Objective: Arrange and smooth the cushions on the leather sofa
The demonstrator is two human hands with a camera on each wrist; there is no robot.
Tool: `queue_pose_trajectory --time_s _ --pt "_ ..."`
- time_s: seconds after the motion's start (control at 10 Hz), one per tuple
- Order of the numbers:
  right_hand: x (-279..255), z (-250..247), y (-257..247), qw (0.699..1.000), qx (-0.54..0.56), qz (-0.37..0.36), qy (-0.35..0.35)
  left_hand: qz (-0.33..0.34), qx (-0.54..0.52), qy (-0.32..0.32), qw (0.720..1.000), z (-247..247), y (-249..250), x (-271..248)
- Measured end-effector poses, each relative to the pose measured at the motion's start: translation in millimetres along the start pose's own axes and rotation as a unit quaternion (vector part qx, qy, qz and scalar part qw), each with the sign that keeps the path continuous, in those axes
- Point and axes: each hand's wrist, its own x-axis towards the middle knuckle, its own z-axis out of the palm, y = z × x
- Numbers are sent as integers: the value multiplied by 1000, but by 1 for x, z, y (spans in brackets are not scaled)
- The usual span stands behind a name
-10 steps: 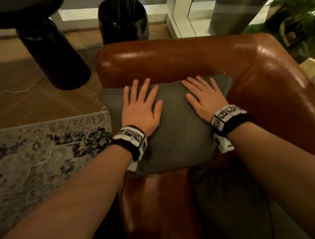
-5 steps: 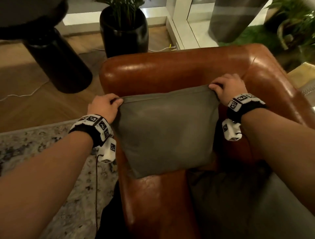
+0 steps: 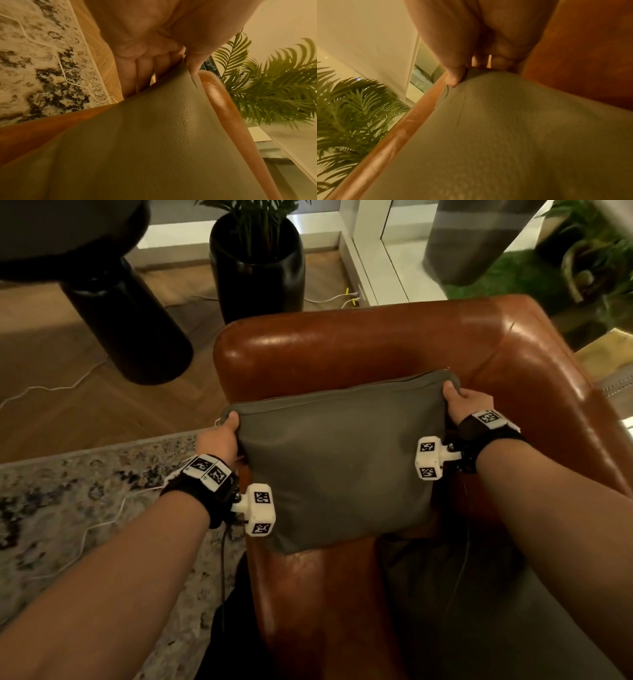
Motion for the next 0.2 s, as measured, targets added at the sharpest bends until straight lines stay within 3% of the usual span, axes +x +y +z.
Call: queue_pose_trajectory --time_s 0.1,0.2 --pt "-5 0 6 1000 0 9 -13 -28 -5 -30 999 -6 -5 3" --pt "-16 1 9 998 26 -33 51 10 41 5 999 -10 -9 0"
